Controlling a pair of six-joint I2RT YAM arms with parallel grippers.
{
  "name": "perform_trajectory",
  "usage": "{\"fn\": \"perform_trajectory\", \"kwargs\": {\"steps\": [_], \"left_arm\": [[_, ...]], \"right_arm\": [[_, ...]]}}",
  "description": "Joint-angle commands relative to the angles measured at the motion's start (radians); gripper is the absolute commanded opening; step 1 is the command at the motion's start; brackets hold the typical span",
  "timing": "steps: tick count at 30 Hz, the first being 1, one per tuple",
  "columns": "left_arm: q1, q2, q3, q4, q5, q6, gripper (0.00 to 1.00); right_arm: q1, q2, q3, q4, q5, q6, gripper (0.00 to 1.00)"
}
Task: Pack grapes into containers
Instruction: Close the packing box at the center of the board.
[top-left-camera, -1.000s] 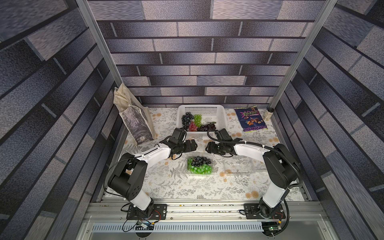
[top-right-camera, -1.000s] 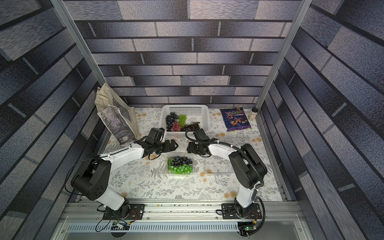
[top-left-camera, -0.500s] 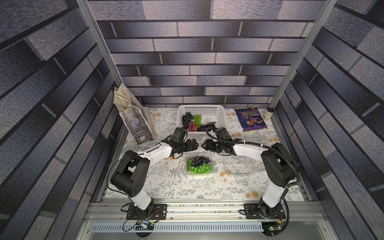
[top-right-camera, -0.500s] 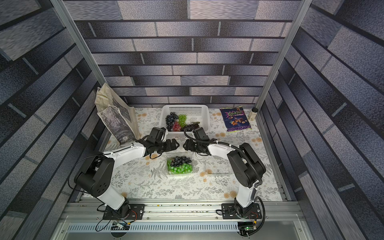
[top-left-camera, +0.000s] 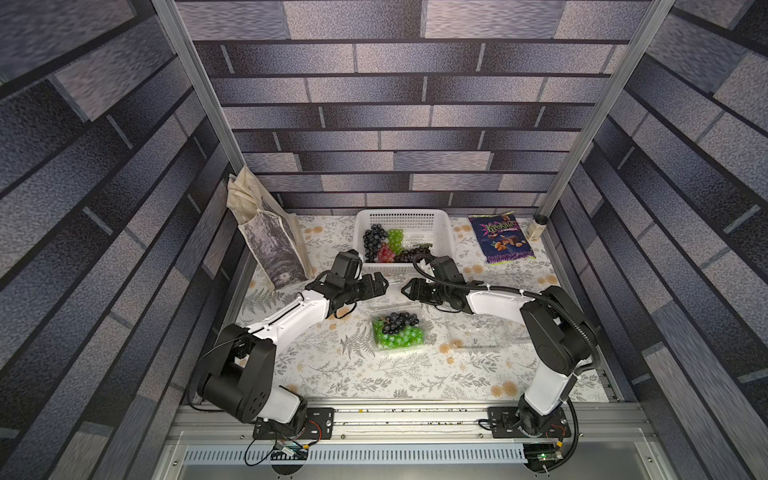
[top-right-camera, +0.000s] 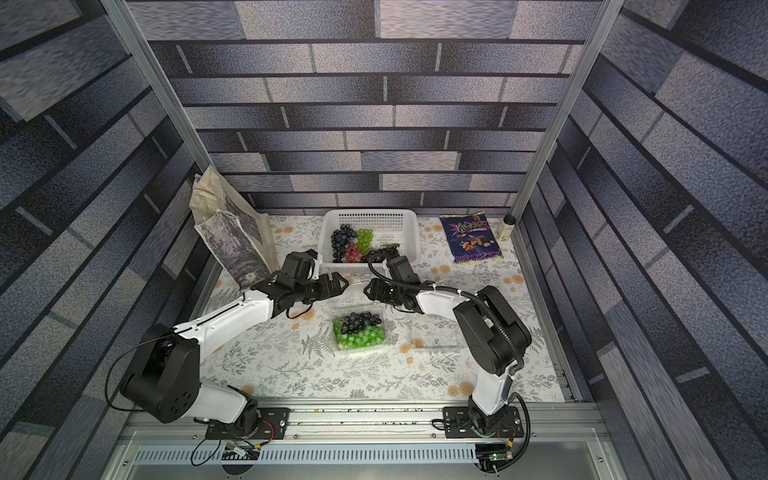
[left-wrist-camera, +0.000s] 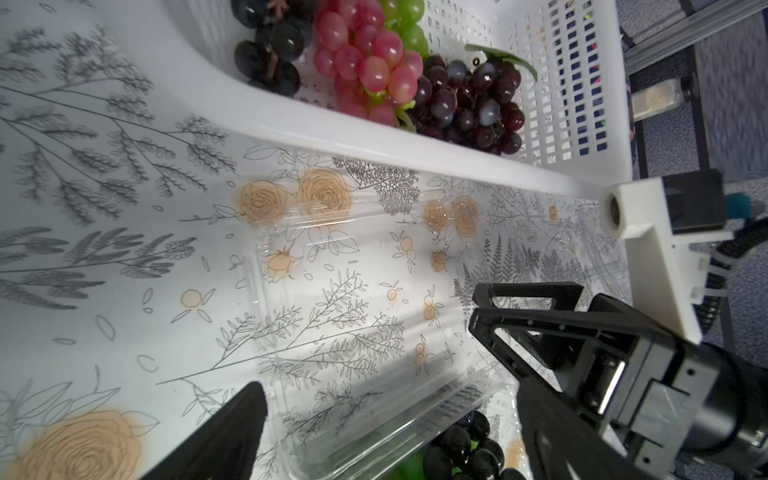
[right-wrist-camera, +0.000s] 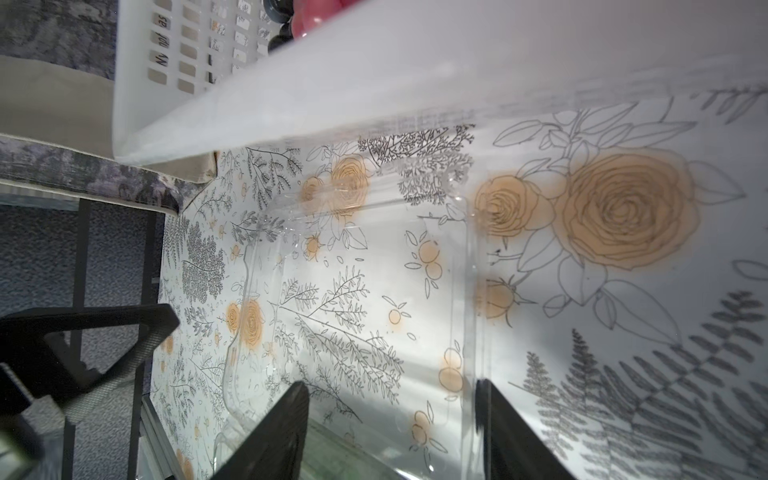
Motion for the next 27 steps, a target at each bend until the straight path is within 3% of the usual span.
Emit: {"fn": "perform_trajectory", "kwargs": {"steps": [1,14,27], "left_arm": [[0.012,-0.007,-0.033,-0.057,-0.020,-0.001,0.96],[-0.022,0.120,-0.026,0.046,0.008,-0.040,0.96],[-0.046,0.034,-0.023,0.019,-0.014,-0.046,0.96]], "right_arm": [[-0.007,0.001,-0.013,0.031,-0.018,0.013,0.65],[-0.007,0.002,-0.029,0.067,-0.033,0.018,0.65],[-0.006,-0.030,-0.115,0.226,-0.087,0.084,0.64]]}}
